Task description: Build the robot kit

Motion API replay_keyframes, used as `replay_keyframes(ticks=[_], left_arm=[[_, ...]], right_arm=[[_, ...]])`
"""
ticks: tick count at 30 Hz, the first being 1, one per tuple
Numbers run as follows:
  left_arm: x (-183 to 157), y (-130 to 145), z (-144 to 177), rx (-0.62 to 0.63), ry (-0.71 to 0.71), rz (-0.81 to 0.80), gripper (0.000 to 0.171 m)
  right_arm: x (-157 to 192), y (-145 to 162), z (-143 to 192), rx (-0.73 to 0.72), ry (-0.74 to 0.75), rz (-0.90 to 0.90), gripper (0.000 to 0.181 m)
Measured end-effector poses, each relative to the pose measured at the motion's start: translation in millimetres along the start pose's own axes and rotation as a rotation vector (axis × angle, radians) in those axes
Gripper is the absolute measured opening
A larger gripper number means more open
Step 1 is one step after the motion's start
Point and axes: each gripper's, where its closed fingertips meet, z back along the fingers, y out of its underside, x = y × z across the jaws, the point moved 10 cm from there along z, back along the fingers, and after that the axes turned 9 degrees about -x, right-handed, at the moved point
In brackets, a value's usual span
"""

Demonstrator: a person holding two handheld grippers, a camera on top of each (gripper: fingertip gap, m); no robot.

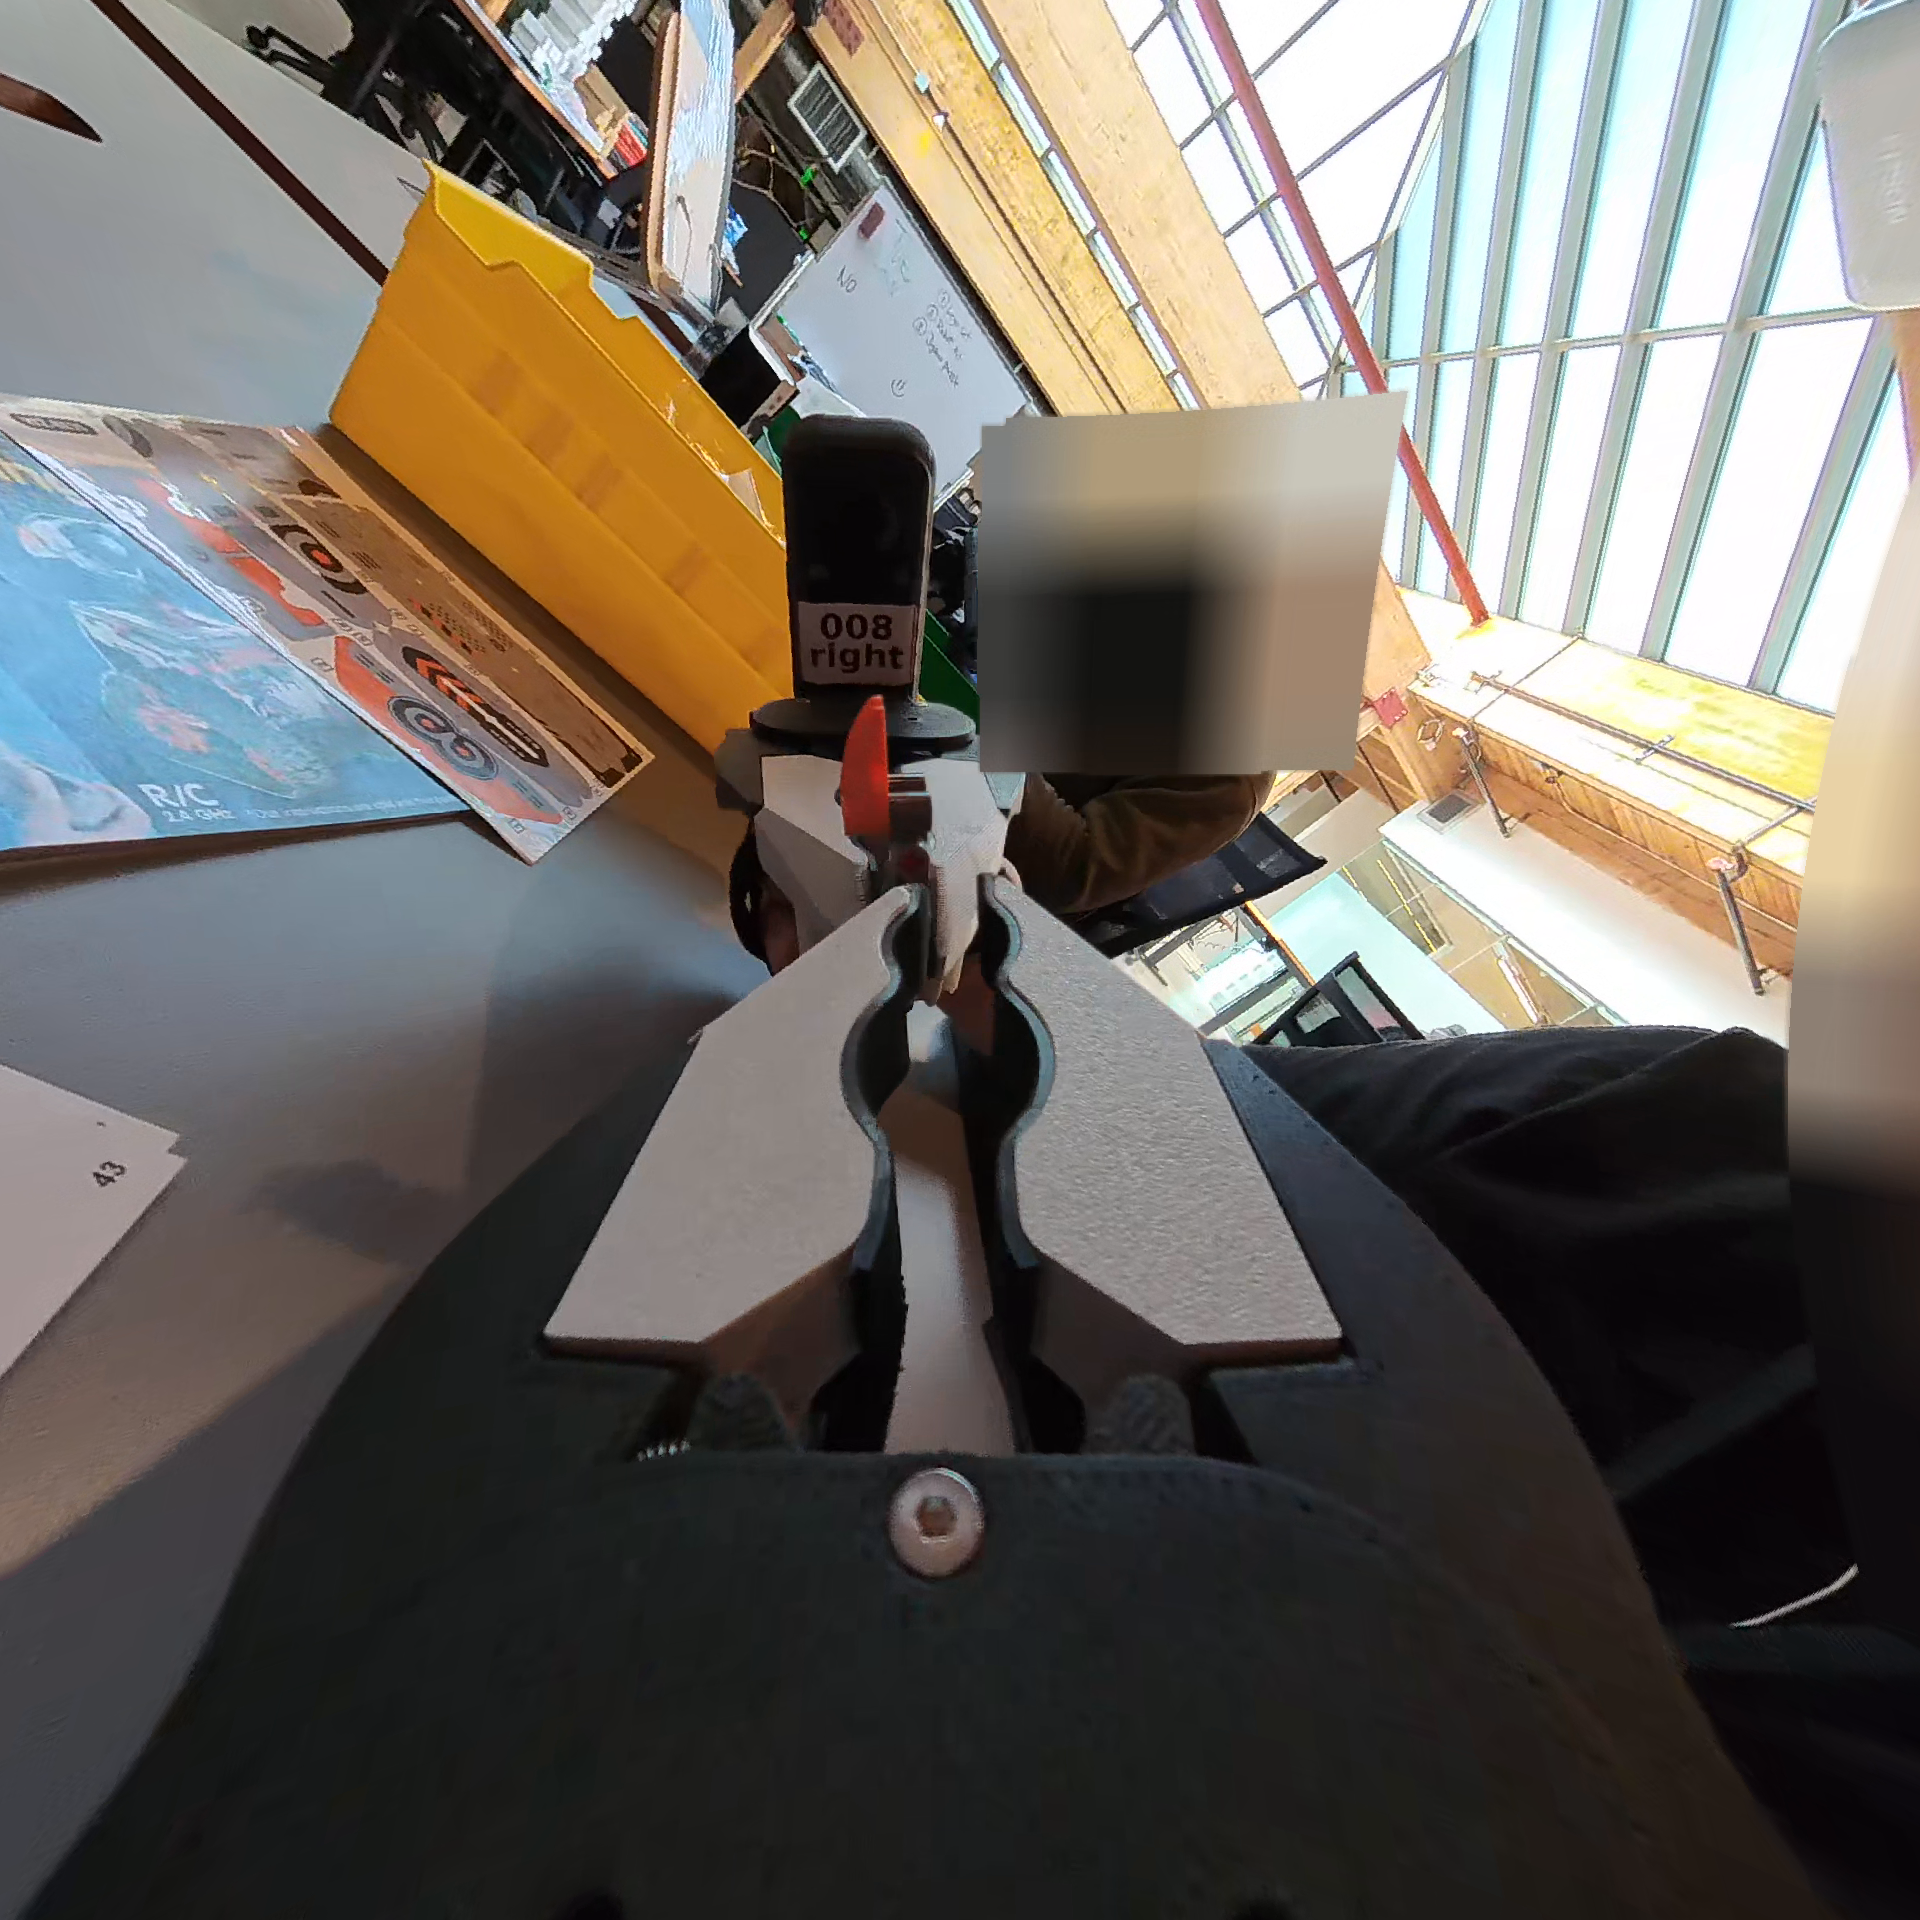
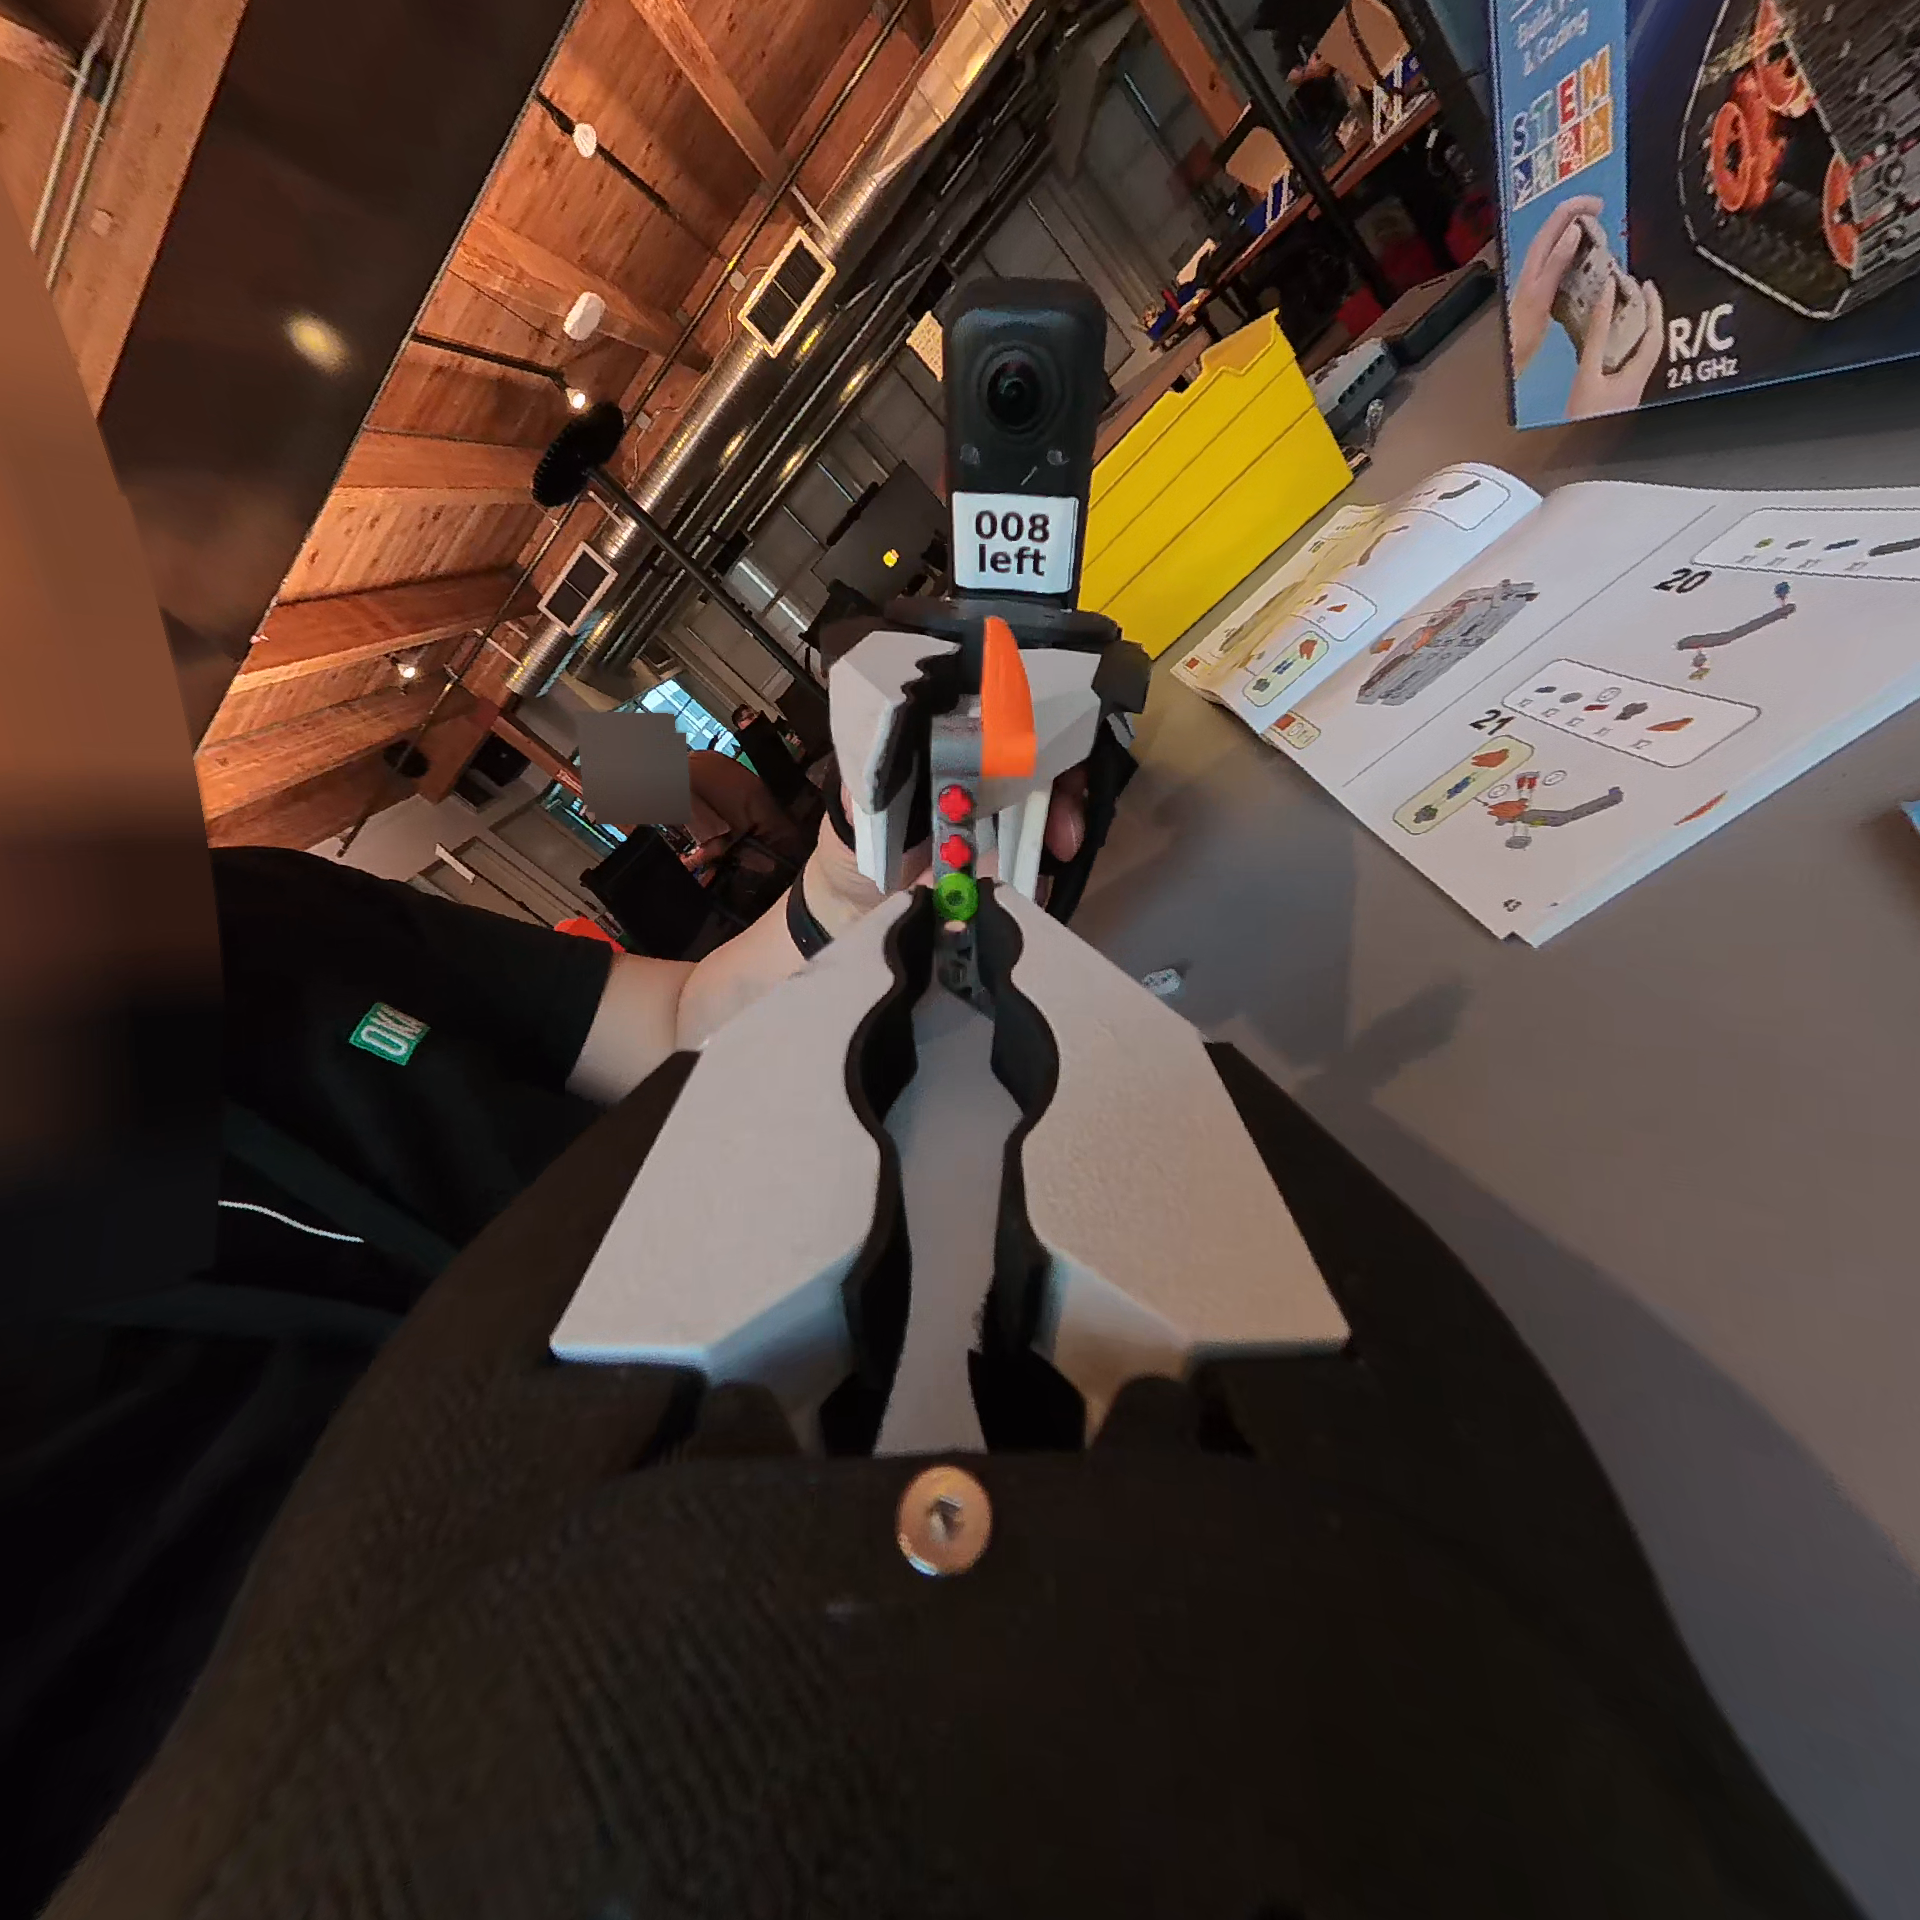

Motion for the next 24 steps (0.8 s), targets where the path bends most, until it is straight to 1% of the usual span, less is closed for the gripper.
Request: replay_keyframes(ticks=[3, 7, 9, 12, 13, 14, 16, 18, 19, 21, 24], left_arm=[[1, 0, 2, -0.001, -0.023, -0.001, 0.004], [4, 3, 1, 0.059, -0.079, -0.036, 0.007], [3, 4, -2, 0.077, -0.085, -0.055, 0.010], [2, 6, -3, 0.089, -0.094, -0.074, 0.005], [1, 5, -3, 0.088, -0.100, -0.086, 0.005], [0, 4, -2, 0.084, -0.102, -0.091, 0.005], [0, 0, 2, 0.064, -0.101, -0.088, 0.005], [0, -2, 7, 0.062, -0.091, -0.074, 0.005], [1, -3, 9, 0.073, -0.088, -0.069, 0.005], [1, -5, 12, 0.090, -0.100, -0.081, 0.005], [0, -5, 13, 0.122, -0.096, -0.099, 0.005]], right_arm=[[0, 2, -2, 0.014, 0.016, 0.030, 0.007], [1, 3, -3, 0.037, 0.042, 0.080, 0.007], [1, 4, -4, 0.055, 0.047, 0.095, 0.007], [2, 6, -6, 0.067, 0.043, 0.107, 0.008], [2, 5, -6, 0.062, 0.039, 0.115, 0.009], [3, 4, -5, 0.047, 0.026, 0.123, 0.015], [4, 1, -3, 0.011, 0.029, 0.143, 0.030], [5, -4, 2, -0.021, 0.039, 0.181, 0.033], [5, -6, 5, -0.035, 0.045, 0.195, 0.033], [6, -8, 9, -0.039, 0.042, 0.209, 0.025], [7, -8, 10, -0.021, 0.044, 0.226, 0.025]])
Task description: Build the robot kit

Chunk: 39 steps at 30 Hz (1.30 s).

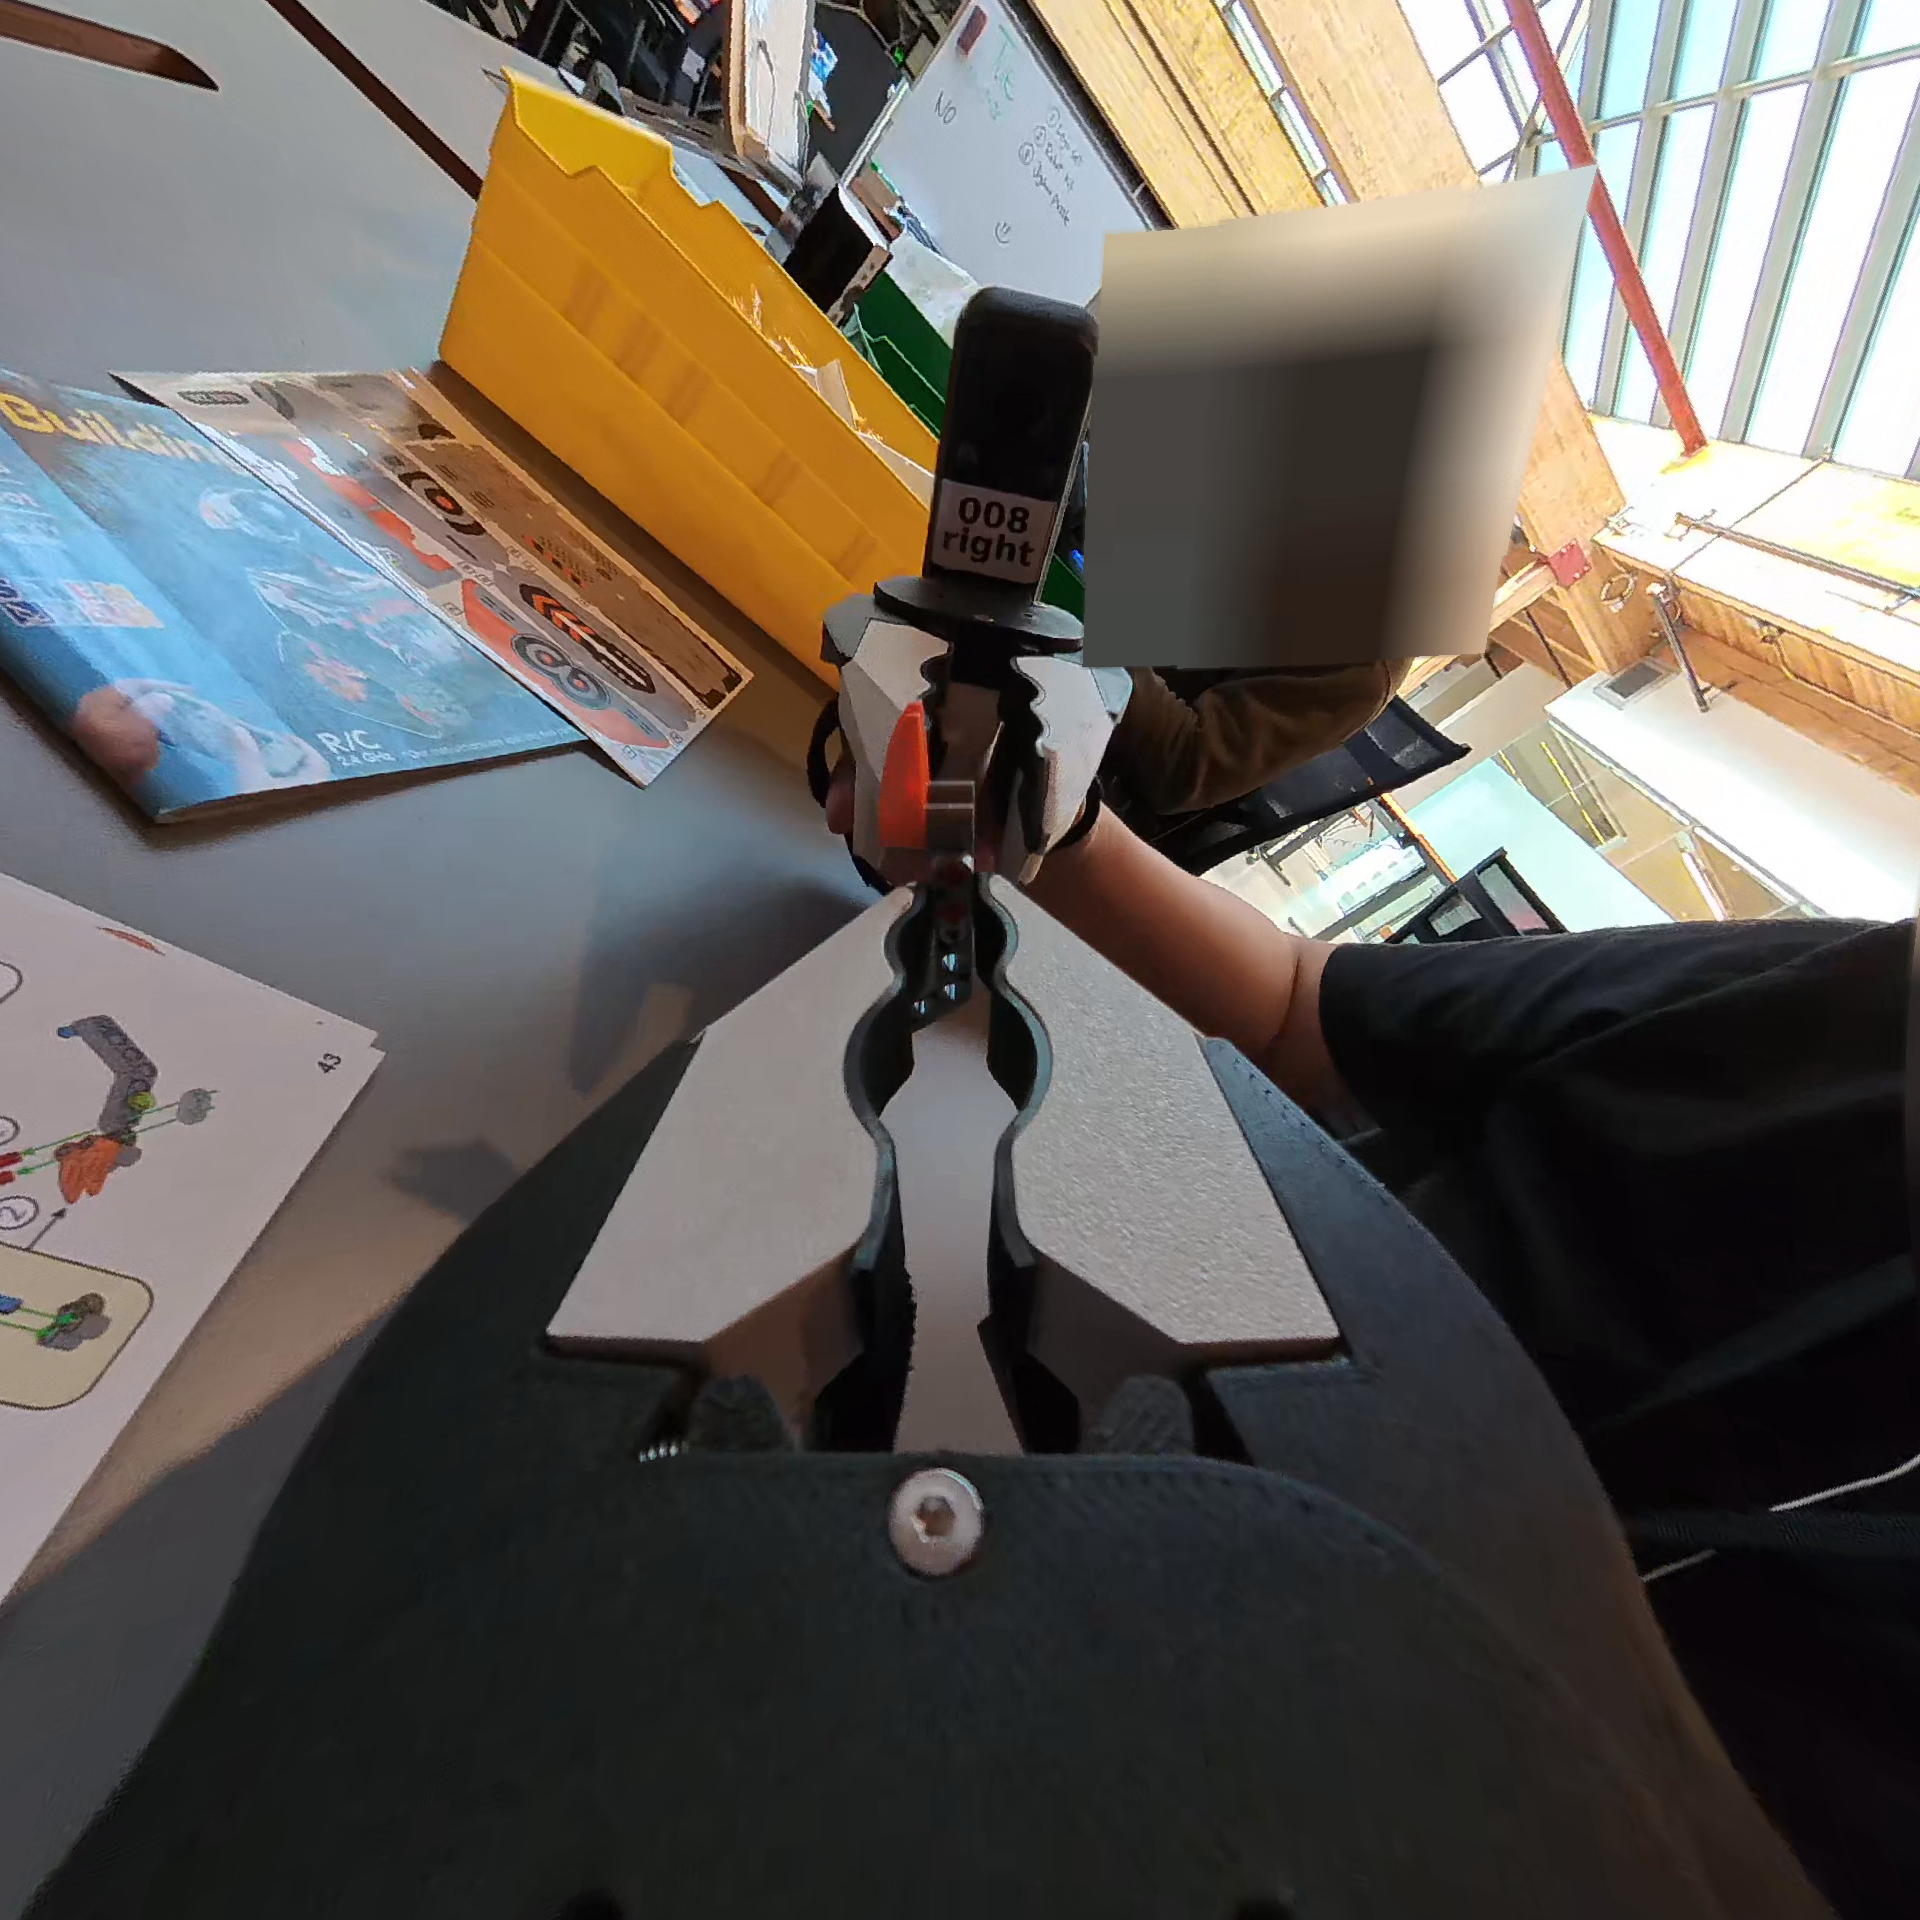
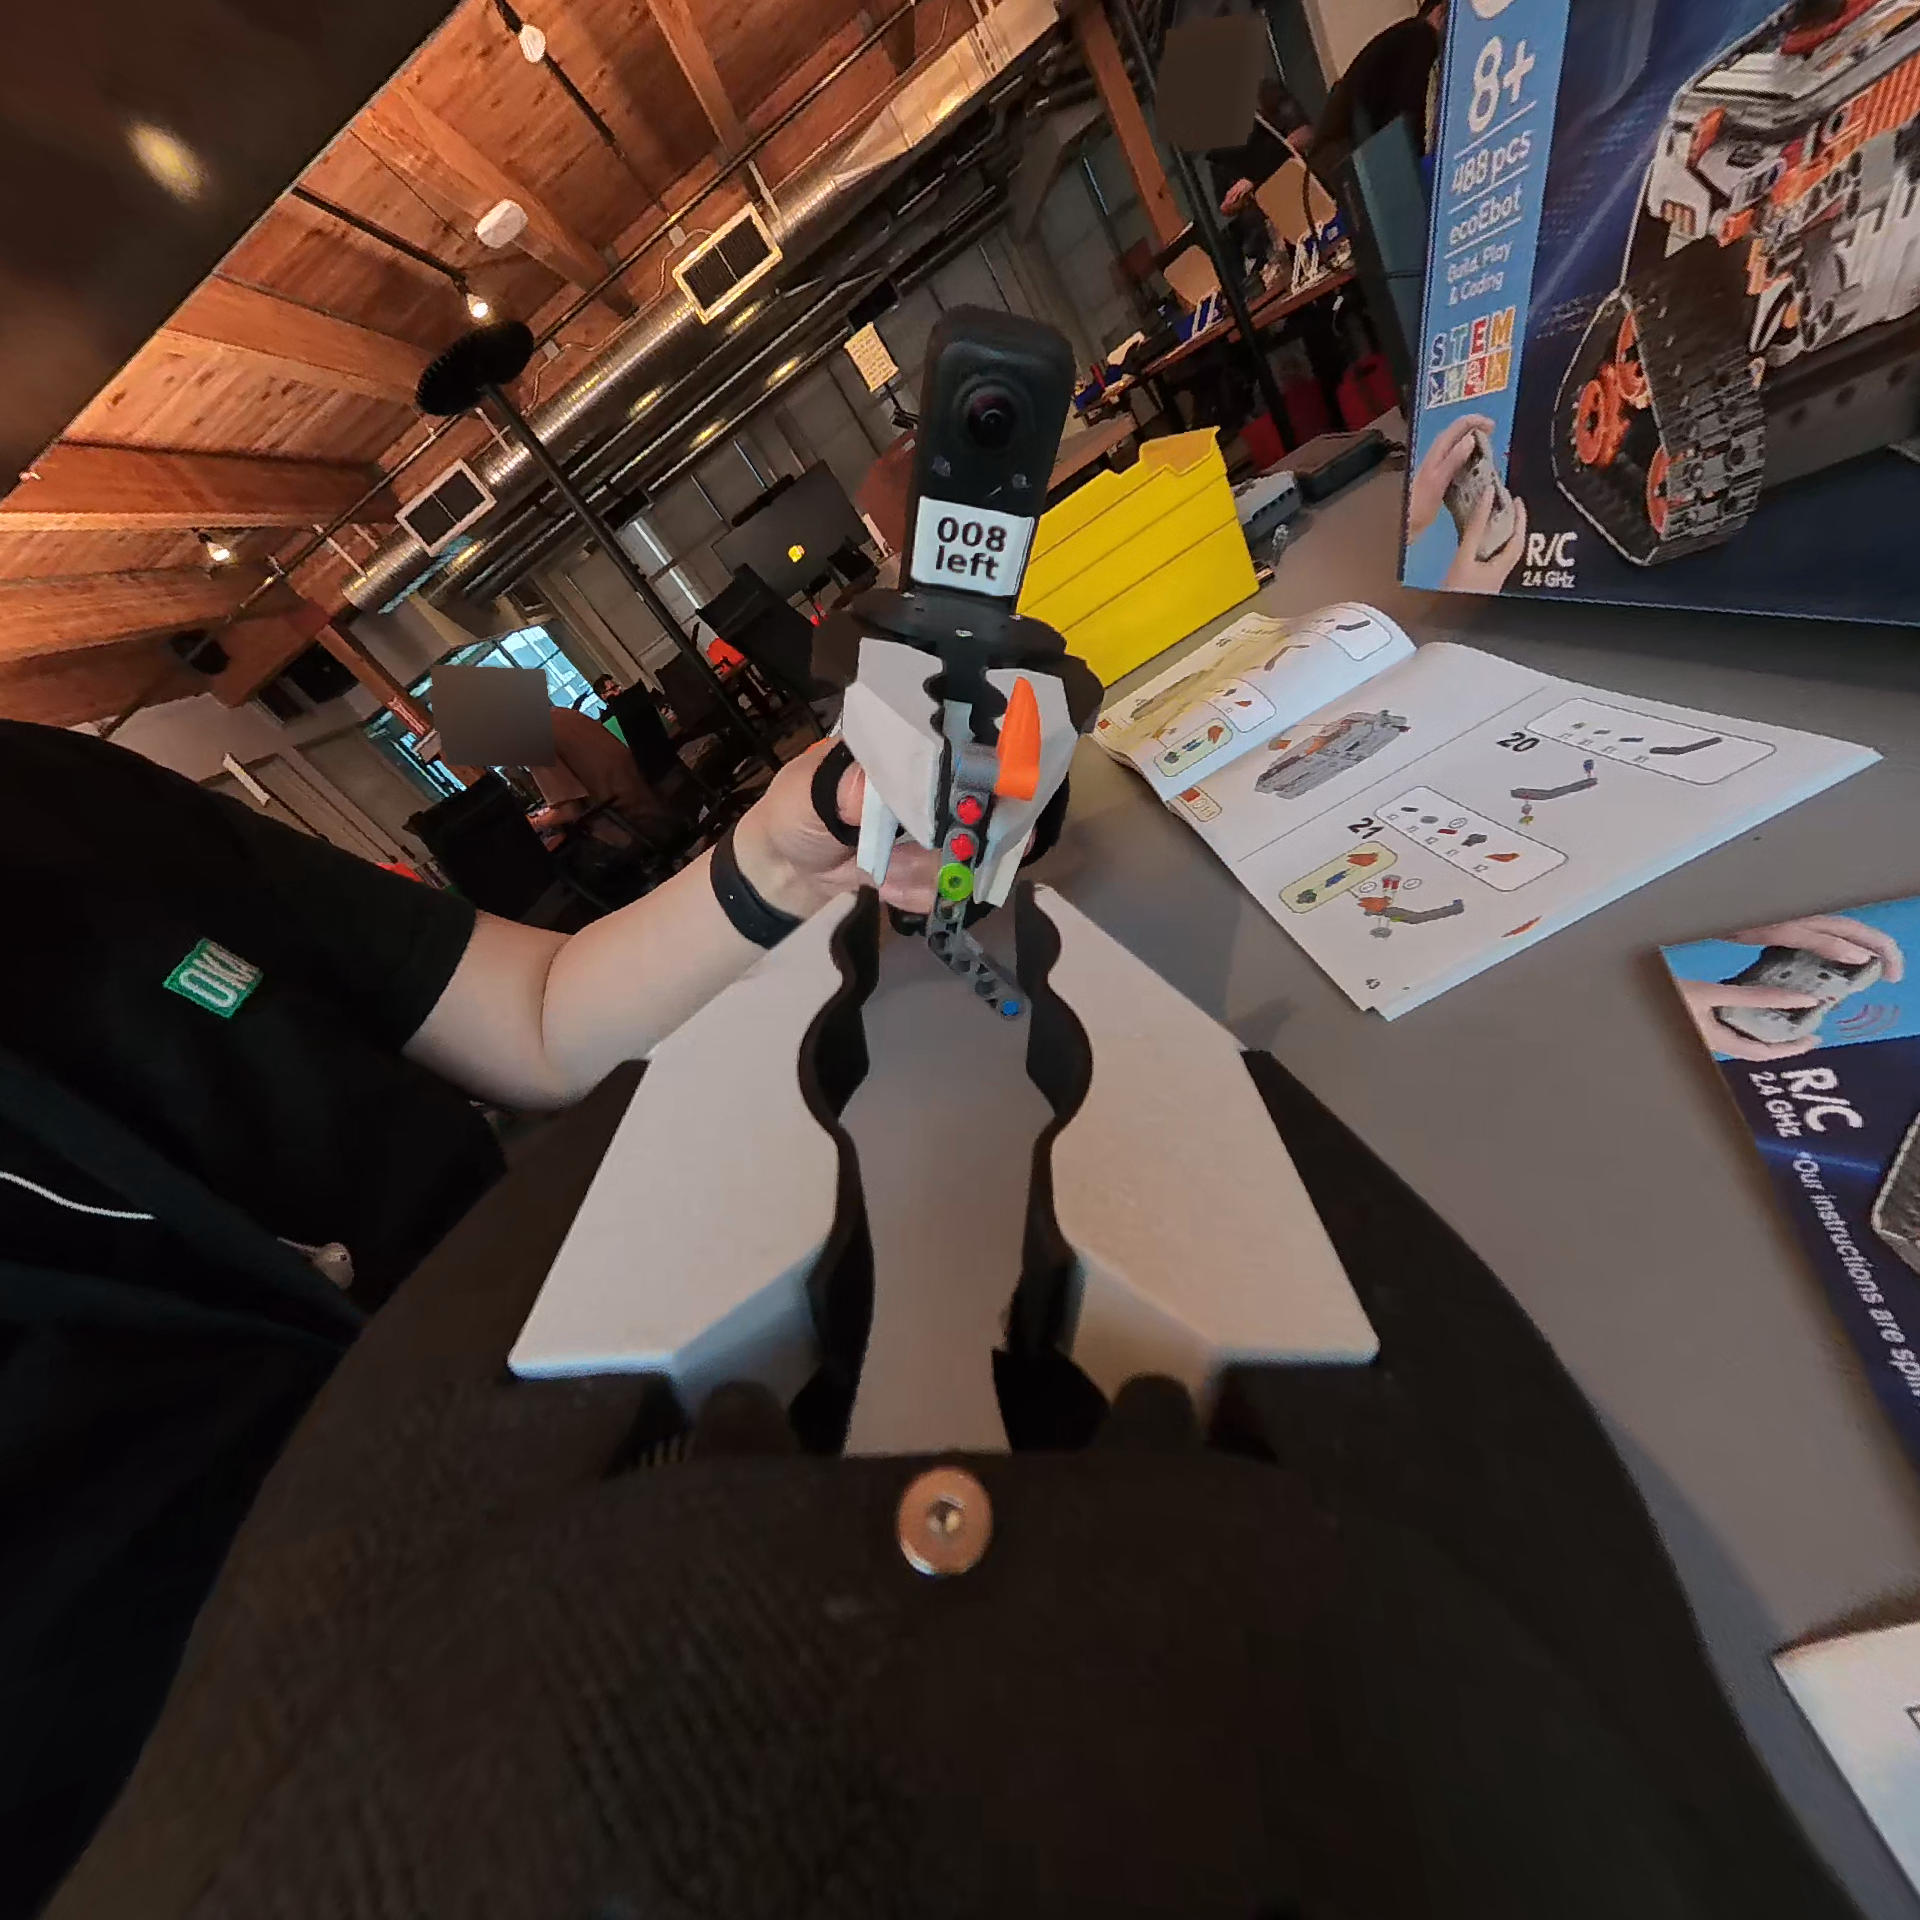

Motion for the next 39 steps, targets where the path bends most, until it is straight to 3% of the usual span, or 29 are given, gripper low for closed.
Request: replay_keyframes(ticks=[9, 11, 15, 18, 21, 23, 28, 34, 39], left_arm=[[-12, 11, -15, 0.179, -0.044, -0.241, 0.005], [-17, 13, -18, 0.199, -0.031, -0.287, 0.005], [-26, 16, -20, 0.229, -0.010, -0.345, 0.005], [-27, 15, -18, 0.228, 0.011, -0.302, 0.008], [-22, 11, -10, 0.210, -0.023, -0.211, 0.027], [-19, 10, -4, 0.202, -0.066, -0.111, 0.026], [-23, 12, 14, 0.016, 0.036, 0.203, 0.018], [-39, 19, 15, -0.011, 0.097, 0.344, 0.020], [-41, 24, 17, 0.053, 0.049, 0.373, 0.021]], right_arm=[[0, 6, -7, 0.033, -0.035, -0.030, 0.033], [2, 9, -8, 0.073, -0.092, -0.053, 0.017], [8, 8, -8, 0.097, -0.118, 0.028, 0.016], [13, 7, -8, 0.084, -0.122, 0.074, 0.016], [15, 3, -6, 0.061, -0.090, 0.144, 0.016], [20, 0, -5, 0.034, -0.073, 0.236, 0.016], [55, -1, -11, -0.034, -0.112, 0.694, 0.016], [100, 34, -36, 0.177, -0.016, 1.573, 0.016], [108, 59, -50, 0.271, 0.019, 1.933, 0.016]])
